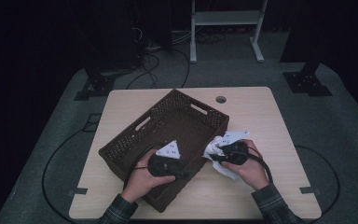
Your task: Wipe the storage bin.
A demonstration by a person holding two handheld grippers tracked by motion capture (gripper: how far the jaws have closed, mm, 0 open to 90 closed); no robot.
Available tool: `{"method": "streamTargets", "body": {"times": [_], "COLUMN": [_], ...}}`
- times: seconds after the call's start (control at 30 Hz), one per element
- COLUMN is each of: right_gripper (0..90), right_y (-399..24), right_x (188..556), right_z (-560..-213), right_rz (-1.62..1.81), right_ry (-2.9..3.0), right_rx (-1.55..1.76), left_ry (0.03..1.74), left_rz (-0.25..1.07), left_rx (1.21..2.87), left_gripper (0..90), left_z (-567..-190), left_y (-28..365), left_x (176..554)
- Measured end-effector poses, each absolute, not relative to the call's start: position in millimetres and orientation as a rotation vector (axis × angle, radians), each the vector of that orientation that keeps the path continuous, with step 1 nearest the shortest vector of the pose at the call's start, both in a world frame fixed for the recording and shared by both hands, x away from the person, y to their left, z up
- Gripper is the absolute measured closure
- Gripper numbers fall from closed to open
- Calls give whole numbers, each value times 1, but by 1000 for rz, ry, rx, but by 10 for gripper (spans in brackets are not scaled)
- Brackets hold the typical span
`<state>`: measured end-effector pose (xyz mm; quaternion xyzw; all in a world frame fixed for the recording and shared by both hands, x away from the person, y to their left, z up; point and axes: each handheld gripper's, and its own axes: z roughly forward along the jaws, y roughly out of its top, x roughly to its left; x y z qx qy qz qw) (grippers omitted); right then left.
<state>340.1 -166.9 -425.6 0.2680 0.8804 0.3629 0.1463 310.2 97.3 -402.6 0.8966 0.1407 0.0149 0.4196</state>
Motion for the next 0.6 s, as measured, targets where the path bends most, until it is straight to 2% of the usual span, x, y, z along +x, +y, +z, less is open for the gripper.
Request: {"method": "streamTargets", "body": {"times": [0.6], "right_gripper": [666], "right_y": [-164], "right_x": [345], "right_z": [-442], "right_rz": [1001], "right_ry": [2572], "right_rx": [793], "left_ry": [352], "left_rz": [37], "left_rx": [2248], "left_gripper": [625], "left_z": [-403], "left_y": [97], "left_x": [310]}}
